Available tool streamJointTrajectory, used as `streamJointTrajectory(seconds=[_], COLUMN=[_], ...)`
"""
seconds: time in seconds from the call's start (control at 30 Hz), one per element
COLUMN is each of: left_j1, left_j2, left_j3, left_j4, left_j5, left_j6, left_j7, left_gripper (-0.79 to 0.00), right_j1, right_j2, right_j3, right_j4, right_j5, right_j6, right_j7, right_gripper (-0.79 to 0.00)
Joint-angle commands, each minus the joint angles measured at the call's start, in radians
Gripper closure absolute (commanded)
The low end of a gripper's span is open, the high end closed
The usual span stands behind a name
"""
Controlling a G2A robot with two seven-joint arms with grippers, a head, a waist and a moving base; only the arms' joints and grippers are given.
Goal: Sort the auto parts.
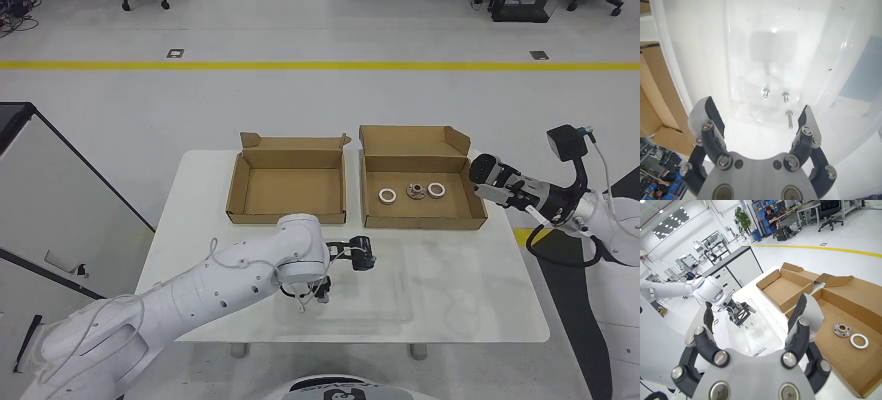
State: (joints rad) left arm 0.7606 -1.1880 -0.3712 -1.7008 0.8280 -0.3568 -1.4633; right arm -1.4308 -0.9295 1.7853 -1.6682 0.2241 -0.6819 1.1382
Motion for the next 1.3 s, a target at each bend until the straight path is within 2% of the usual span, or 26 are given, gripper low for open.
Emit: streamJointTrajectory(seconds=[0.0,0.03,0.17,0.23,0.4,0.7,0.97,1.27], left_j1=[-0.010,-0.014,-0.029,-0.034,-0.045,-0.065,-0.076,-0.079], left_j2=[-0.004,-0.005,-0.010,-0.012,-0.016,-0.028,-0.041,-0.050], left_j3=[0.011,0.018,0.036,0.043,0.063,0.097,0.116,0.122], left_j4=[0.012,0.018,0.038,0.044,0.062,0.101,0.136,0.159], left_j5=[-0.009,-0.012,-0.023,-0.026,-0.038,-0.066,-0.084,-0.094], left_j6=[-0.002,-0.003,-0.007,-0.008,-0.006,-0.017,-0.026,-0.024], left_j7=[0.002,0.003,0.007,0.008,0.007,0.017,0.026,0.024], left_gripper=[-0.613,-0.554,-0.545,-0.471,-0.379,-0.336,-0.259,-0.271], right_j1=[0.000,0.000,0.000,0.000,0.000,0.000,0.000,0.000], right_j2=[0.000,0.000,0.000,0.000,0.000,0.000,0.000,0.000], right_j3=[0.000,0.000,0.000,0.000,0.000,0.000,0.000,0.000], right_j4=[0.000,0.000,0.000,0.000,0.000,0.000,0.000,0.000], right_j5=[0.000,0.000,0.000,0.000,0.000,0.000,0.000,0.000], right_j6=[0.000,0.000,0.000,0.000,0.000,0.000,0.000,0.000], right_j7=[0.000,0.000,0.000,0.000,0.000,0.000,0.000,0.000], right_gripper=[-0.785,-0.785,-0.785,-0.785,-0.785,-0.785,-0.785,-0.785])
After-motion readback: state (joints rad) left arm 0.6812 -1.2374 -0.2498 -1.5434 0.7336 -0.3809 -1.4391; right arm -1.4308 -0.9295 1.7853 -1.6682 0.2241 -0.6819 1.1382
